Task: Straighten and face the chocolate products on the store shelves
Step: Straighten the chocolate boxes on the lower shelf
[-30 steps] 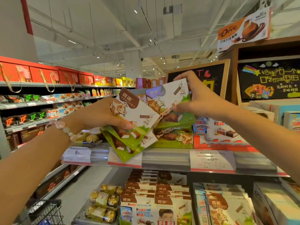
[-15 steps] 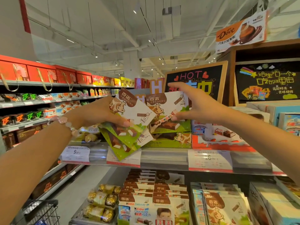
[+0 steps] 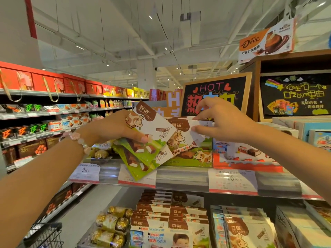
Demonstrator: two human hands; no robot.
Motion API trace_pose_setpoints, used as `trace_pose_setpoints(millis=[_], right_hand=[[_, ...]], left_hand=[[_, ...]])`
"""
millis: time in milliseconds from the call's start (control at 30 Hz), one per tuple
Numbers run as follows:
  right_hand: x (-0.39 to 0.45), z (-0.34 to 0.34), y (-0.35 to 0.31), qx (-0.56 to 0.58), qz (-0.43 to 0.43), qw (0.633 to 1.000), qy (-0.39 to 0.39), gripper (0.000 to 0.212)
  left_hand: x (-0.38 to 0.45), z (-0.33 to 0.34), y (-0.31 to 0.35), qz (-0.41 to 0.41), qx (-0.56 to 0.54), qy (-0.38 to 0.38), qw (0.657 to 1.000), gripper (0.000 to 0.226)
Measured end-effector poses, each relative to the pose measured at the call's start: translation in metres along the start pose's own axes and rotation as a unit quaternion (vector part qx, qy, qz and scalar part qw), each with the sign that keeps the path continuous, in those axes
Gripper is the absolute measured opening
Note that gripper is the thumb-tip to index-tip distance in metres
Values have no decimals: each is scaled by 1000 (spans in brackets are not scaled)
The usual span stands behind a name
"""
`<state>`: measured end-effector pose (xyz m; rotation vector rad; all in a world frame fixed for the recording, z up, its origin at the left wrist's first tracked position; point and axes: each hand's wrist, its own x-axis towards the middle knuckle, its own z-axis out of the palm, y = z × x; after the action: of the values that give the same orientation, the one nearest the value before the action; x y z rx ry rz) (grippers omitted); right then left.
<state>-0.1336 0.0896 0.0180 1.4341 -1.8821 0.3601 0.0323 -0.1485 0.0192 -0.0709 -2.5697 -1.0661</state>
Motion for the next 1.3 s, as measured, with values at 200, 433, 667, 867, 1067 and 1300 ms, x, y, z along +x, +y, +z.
trace_pose_setpoints(millis=[200, 433, 667, 867, 1067, 1300], right_hand=[[9, 2, -37, 4, 2, 998, 63, 50], [26, 3, -63, 240, 114, 963, 42, 63], [41, 9, -60, 303, 108, 946, -36, 47], [38, 11, -56, 462, 133, 875, -59, 26], [36, 12, -54, 506, 148, 847, -72, 28], [35, 7, -60, 473, 114, 871, -65, 21]], left_hand=[[5, 14, 0, 25, -118, 72, 990, 48], [5, 27, -1, 65, -217, 153, 962, 41], [9, 35, -3, 71, -203, 193, 957, 50], [8, 31, -3, 52, -139, 97, 984, 53], [7, 27, -3, 24, -139, 115, 983, 54], [5, 29, -5, 30, -194, 101, 975, 42]])
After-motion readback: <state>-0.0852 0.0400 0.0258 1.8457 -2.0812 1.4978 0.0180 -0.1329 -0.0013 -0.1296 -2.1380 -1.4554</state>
